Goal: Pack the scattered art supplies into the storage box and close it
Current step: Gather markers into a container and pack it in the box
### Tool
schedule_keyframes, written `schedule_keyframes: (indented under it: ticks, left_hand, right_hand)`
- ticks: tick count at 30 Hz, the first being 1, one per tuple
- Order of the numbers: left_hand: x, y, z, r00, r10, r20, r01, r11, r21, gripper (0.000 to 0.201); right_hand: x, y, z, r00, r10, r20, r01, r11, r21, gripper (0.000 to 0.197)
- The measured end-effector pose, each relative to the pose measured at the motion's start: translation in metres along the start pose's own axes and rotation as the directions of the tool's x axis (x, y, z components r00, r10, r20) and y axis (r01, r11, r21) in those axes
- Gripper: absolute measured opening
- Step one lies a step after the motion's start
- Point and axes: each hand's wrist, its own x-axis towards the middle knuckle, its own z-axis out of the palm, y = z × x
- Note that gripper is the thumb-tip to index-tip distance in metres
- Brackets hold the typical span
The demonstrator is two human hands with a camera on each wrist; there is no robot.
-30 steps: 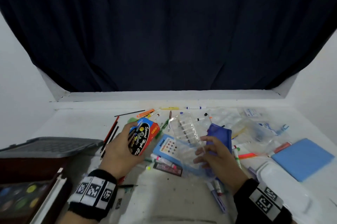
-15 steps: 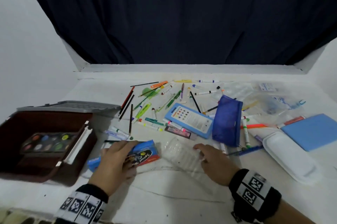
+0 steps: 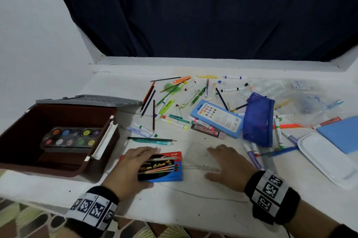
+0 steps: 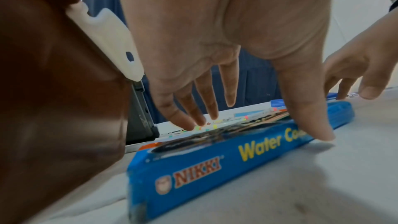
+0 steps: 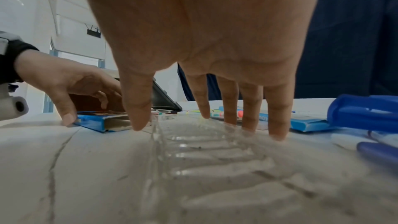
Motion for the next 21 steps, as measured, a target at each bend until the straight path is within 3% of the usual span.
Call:
schedule_keyframes:
  ticks: [5,10,15,21]
  left_hand:
    - [0.007,-0.009,-0.003,0.989,-0.091,0.116,0.085,0.995,0.061,0.093]
    - [0.015,-0.010,-0.003,0.982,-0.132,0.139,0.126,0.991,0.052,0.085]
    - [0.022,0.001,-0.005,0.974,-0.104,0.203,0.104,0.994,0.010,0.095]
    - [0.030,0.012,-0.004,0.970,-0.089,0.226,0.085,0.996,0.029,0.079]
  right_hand:
    - [0.009,-0.002,0.002,0.999,0.040,-0.012,-0.040,0.999,-0.028,0.085]
    - [0.008,0.003,-0.003,1.000,0.029,0.008,-0.029,1.000,0.001,0.083]
    - [0.017,0.005,-0.002,0.998,-0.037,0.054,0.034,0.998,0.052,0.083]
    - [0.027,-0.001,0.002,0.995,-0.093,0.034,0.093,0.996,0.017,0.080]
